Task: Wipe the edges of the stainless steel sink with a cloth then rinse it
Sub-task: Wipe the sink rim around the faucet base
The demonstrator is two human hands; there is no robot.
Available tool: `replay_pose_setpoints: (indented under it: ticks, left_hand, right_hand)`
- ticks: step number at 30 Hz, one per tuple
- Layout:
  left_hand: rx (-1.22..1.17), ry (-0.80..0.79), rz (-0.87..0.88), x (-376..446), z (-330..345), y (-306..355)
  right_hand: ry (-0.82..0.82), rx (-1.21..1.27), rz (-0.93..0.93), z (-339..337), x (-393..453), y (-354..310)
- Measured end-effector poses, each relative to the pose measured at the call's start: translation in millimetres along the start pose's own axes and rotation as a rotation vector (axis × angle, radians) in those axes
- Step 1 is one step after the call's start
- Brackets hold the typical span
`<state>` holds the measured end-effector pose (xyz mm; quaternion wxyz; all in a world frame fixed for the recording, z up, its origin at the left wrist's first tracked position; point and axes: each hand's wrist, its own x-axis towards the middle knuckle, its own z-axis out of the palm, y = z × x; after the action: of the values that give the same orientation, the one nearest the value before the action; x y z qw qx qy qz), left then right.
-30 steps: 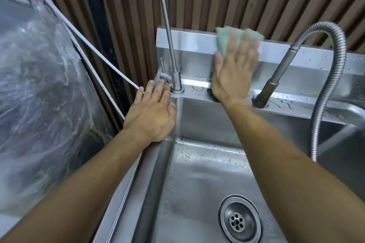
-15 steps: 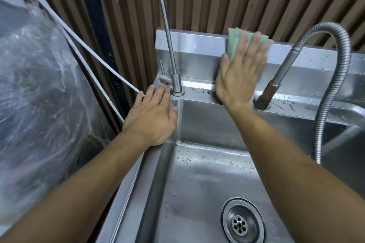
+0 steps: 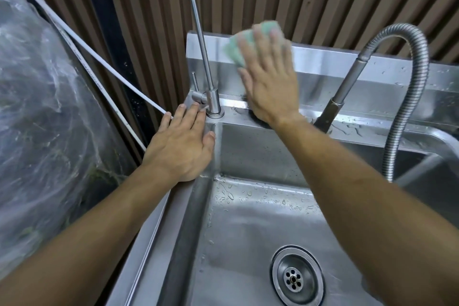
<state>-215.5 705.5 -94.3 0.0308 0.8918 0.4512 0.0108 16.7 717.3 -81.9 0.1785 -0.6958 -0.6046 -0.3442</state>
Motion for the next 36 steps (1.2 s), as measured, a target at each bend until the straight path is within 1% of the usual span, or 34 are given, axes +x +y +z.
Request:
replay_pose_setpoints:
  ticks: [2,3,4,5,8,10,11,13,14,16,19,21,23,25,27,30,32,34,36]
  left_hand:
    - [0.003,-0.002,-0.006,-3,-1,0]
    - [0.007,-0.002,-0.010,-3,-1,0]
    - [0.008,-0.008,-0.011,-3,0,-1]
    - [0.002,-0.014,-0.009,-2,1,-1]
    - [-0.024,-0.013,-0.010,0,1,-1]
    - [-0.046,-0.001,-0.018,0,2,-2]
    - [-0.054,0.001,-0.020,0,2,-1]
    - [-0.059,0.007,-0.012,-1,4,-1]
    - [-0.057,0.013,-0.009,-1,5,-1]
    - [-0.049,0.034,-0.005,1,7,-2]
    - [-0.045,0.027,0.000,1,6,-2]
    - [-0.046,0.040,-0.002,0,5,-2]
    - [-0.066,0.052,-0.007,-2,4,-1]
    - [-0.115,0.065,-0.043,-6,4,-2]
    - [-0.174,0.063,-0.081,-10,3,-4]
    - [-0.175,0.030,-0.077,-13,5,-7]
    - [-0.187,0.014,-0.064,-14,5,-8]
    - [-0.213,0.004,-0.060,-17,2,-8]
    - [-0.211,-0.002,-0.065,-24,2,-8]
  right_hand:
    - [0.077,0.123,0.470,-3,-16,-4]
    - [0.116,0.192,0.608,-5,-18,-11]
    - [0.147,0.255,0.655,-8,-16,-17]
    - [0.164,0.316,0.631,-13,-12,-19]
    - [0.186,0.496,0.462,-34,-9,-25]
    - [0.125,0.585,0.347,-45,-23,-42]
    - [0.038,0.586,0.297,-46,-32,-56]
    - [-0.178,0.489,0.243,-32,-50,-85]
    - [-0.248,0.427,0.244,-21,-58,-94]
    - [-0.323,0.323,0.248,-7,-62,-97]
    - [-0.415,0.255,0.152,-12,-66,-75]
    - [-0.423,0.247,0.208,-22,-76,-52]
    - [-0.395,0.178,0.328,-29,-85,-42]
    - [-0.364,0.125,0.426,-28,-83,-57]
    - [-0.349,0.165,0.495,-25,-73,-79]
    - [-0.422,0.233,0.428,-26,-65,-99]
    - [-0.436,0.262,0.388,-28,-69,-101]
    - [-0.442,0.327,0.386,-33,-70,-99]
    - [-0.478,0.452,0.407,-41,-68,-95]
